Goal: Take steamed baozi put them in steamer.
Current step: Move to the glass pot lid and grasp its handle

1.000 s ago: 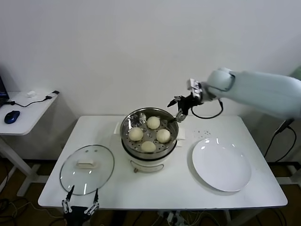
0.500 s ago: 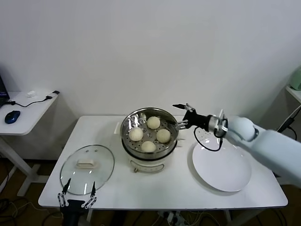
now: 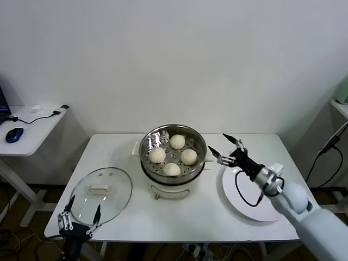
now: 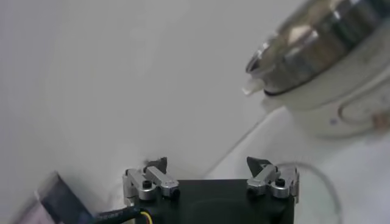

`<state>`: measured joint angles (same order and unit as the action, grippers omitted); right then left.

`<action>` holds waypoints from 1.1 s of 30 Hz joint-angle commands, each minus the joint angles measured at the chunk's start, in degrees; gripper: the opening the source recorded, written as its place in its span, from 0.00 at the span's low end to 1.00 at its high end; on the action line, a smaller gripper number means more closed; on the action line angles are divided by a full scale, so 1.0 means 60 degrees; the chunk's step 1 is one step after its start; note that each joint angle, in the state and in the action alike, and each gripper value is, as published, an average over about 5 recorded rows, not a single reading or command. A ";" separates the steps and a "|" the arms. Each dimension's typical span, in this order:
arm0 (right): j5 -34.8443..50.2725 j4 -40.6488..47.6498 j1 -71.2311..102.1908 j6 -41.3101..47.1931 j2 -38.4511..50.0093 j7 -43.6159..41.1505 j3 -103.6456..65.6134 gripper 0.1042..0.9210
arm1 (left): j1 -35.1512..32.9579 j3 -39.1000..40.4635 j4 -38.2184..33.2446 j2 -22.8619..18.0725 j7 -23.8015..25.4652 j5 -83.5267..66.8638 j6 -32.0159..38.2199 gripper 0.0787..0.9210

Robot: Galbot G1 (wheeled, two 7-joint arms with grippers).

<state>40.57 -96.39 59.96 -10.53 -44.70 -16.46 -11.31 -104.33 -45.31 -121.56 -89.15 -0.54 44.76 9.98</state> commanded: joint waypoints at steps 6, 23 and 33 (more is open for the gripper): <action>-0.1107 0.0292 0.2748 -0.0187 -0.1779 -0.0060 -0.3199 0.88 | 0.2412 -0.0315 0.2751 0.0679 -0.1113 0.8072 0.0349 0.88; -0.1641 0.0736 0.2958 -0.0236 -0.2107 -0.0065 -0.3612 0.88 | 0.4750 -0.0157 0.6184 0.1068 -0.1879 0.8377 0.0300 0.88; -0.2020 0.0874 0.2894 -0.0271 -0.2288 -0.0047 -0.3571 0.88 | 0.5391 -0.0025 0.6653 0.1302 -0.1943 0.7891 -0.0118 0.88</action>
<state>30.24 -91.79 76.55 -12.03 -57.40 -16.81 -31.72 -77.29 -45.77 -87.69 -82.31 -11.19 91.55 10.52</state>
